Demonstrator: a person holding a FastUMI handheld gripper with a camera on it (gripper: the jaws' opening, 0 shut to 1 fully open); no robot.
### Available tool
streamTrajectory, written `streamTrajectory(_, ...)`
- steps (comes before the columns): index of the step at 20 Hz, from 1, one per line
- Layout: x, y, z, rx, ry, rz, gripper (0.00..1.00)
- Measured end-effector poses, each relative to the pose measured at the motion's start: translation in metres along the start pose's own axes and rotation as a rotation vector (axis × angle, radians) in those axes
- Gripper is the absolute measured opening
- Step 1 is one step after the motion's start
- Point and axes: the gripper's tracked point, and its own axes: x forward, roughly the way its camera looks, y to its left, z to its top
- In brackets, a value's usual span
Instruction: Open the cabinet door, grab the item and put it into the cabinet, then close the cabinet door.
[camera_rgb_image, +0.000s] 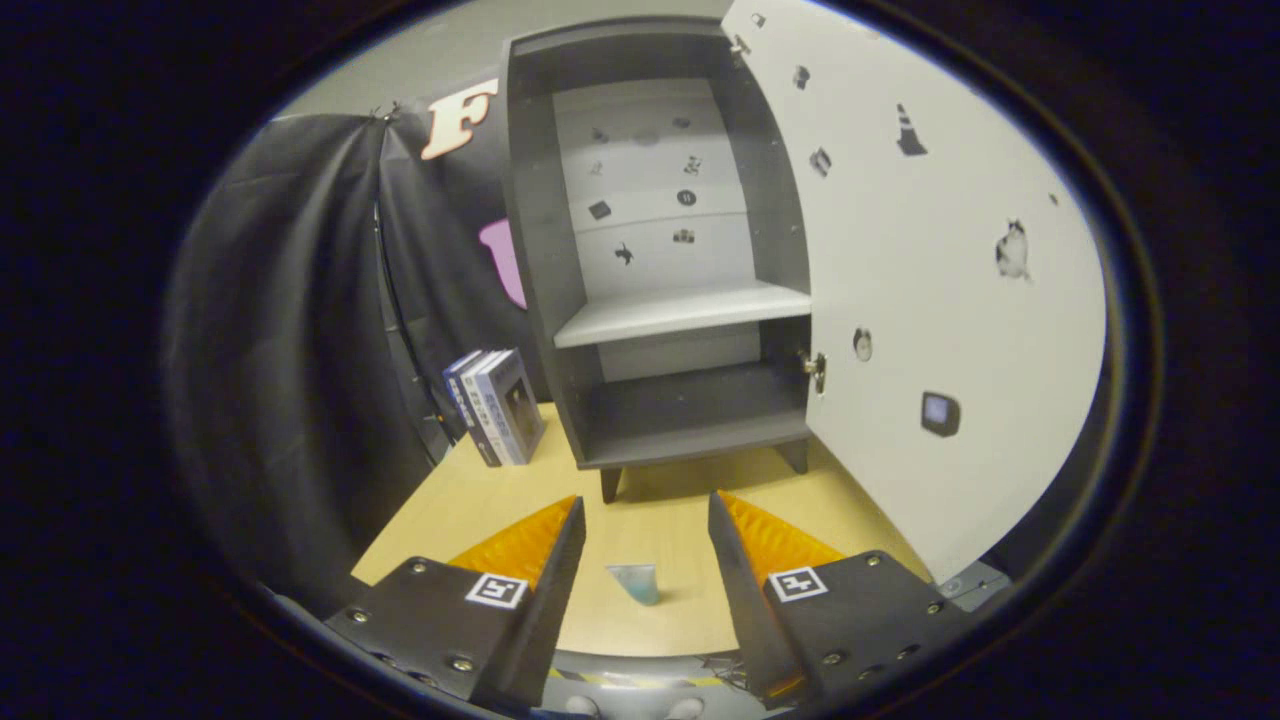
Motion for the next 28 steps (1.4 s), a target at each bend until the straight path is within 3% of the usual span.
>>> streamTrajectory(5,0.060,0.012,-0.081,-0.051,0.111,-0.033,0.74)
streamTrajectory(10,0.100,0.003,-0.124,-0.061,0.165,-0.080,0.74)
streamTrajectory(21,0.130,-0.003,-0.160,-0.043,0.190,-0.099,0.73)
streamTrajectory(24,0.133,-0.006,-0.160,-0.054,0.172,-0.112,0.54)
streamTrajectory(28,0.129,-0.004,-0.156,-0.048,0.176,-0.094,0.54)
